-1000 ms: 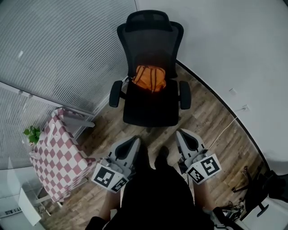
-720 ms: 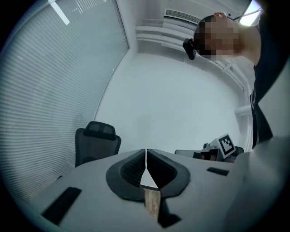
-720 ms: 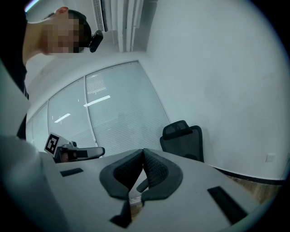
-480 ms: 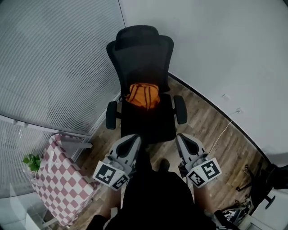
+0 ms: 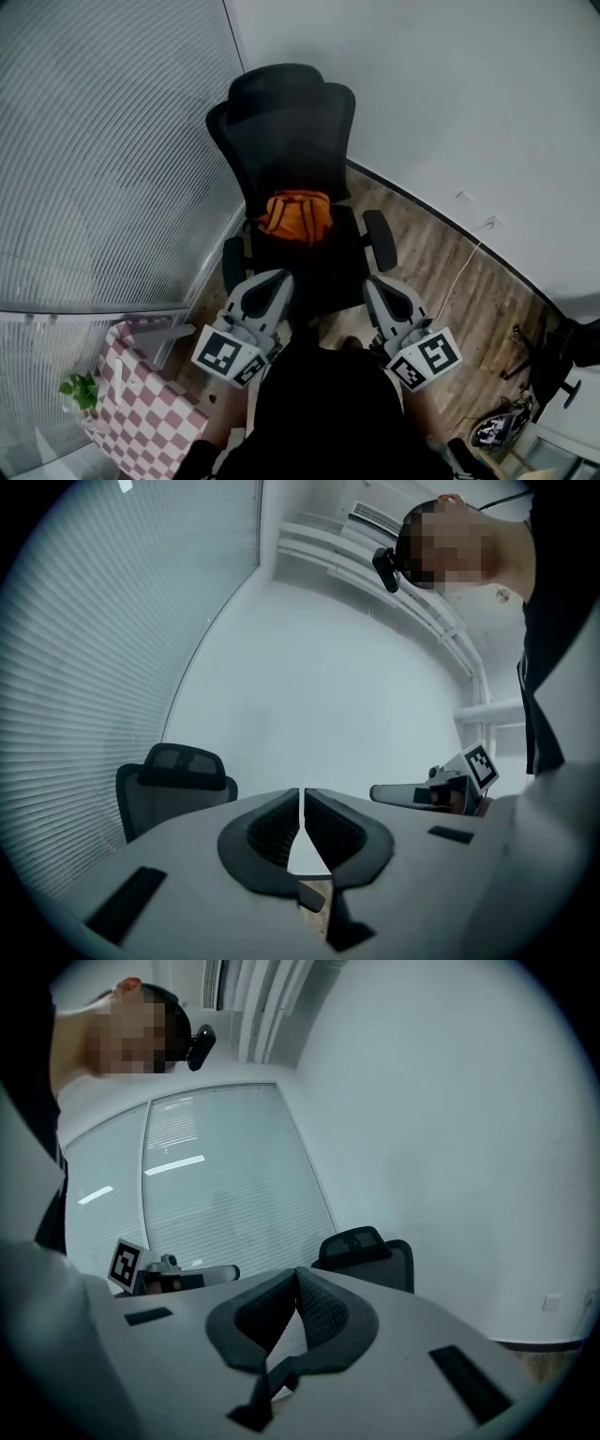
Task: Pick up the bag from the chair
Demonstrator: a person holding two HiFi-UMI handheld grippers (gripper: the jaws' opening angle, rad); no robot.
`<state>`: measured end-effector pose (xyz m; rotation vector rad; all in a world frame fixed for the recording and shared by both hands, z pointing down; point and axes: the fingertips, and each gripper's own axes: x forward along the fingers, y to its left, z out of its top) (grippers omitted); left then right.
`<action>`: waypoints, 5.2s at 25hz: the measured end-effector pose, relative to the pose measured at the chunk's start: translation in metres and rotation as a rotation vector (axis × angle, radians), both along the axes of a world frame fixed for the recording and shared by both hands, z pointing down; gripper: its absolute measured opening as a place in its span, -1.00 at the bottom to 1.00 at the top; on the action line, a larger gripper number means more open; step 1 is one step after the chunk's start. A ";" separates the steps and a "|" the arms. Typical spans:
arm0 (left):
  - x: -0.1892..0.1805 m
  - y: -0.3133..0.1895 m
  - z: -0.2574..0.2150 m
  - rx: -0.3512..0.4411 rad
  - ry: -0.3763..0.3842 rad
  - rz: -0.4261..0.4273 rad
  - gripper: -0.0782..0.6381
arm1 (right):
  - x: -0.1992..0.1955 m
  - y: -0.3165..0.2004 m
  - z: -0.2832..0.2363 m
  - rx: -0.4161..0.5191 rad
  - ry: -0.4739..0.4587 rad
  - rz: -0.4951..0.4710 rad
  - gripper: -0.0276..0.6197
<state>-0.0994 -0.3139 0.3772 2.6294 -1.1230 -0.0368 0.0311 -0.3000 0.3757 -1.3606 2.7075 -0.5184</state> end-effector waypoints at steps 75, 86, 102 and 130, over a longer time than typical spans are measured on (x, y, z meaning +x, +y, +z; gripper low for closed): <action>-0.018 -0.293 0.408 -0.180 -0.594 -0.061 -0.66 | -0.026 -0.053 0.149 -0.449 0.058 0.287 -0.85; -0.019 -0.278 0.369 -0.164 -0.535 -0.065 -0.67 | -0.032 -0.052 0.132 -0.401 0.050 0.262 -0.85; -0.015 -0.231 0.267 -0.151 -0.392 -0.145 -0.68 | 0.002 -0.034 0.083 -0.267 0.015 0.258 -0.85; 0.038 -0.018 0.017 0.099 -0.201 -0.360 -0.68 | 0.141 0.084 0.013 -0.045 -0.070 0.160 -0.85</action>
